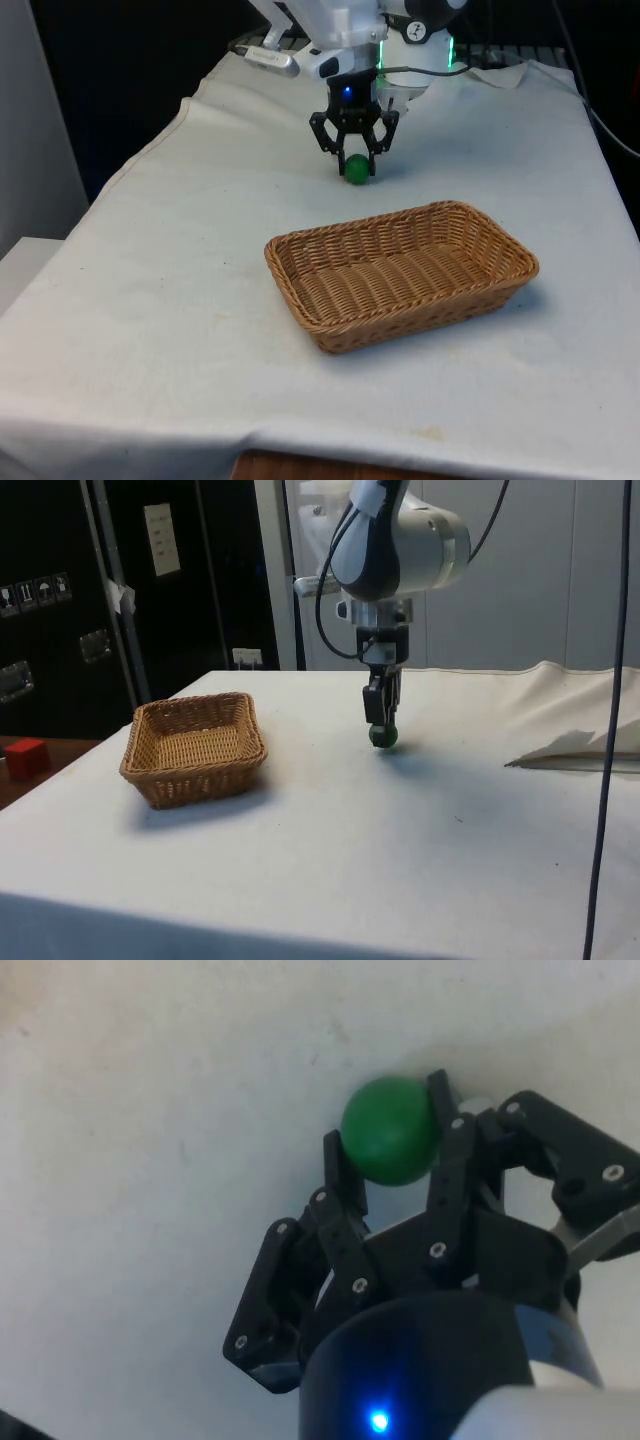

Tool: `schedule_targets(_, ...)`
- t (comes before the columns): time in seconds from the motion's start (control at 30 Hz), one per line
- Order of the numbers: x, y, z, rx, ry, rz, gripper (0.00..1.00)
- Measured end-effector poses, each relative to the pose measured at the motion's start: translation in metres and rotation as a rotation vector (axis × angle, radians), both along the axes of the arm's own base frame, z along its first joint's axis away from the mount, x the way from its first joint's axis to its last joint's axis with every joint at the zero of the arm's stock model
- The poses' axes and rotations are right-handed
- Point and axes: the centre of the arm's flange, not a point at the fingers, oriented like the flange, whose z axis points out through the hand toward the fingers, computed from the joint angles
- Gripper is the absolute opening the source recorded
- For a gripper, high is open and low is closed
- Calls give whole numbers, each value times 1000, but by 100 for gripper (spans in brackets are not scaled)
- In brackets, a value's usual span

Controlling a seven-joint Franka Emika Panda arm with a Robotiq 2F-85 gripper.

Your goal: Pick up the ball and place it into the basket.

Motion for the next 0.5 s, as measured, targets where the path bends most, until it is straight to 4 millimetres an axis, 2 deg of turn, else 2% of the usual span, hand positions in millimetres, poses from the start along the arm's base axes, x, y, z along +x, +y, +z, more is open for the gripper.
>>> schedule_targets(0.5, 7, 13, 27, 19, -46, 1, 0)
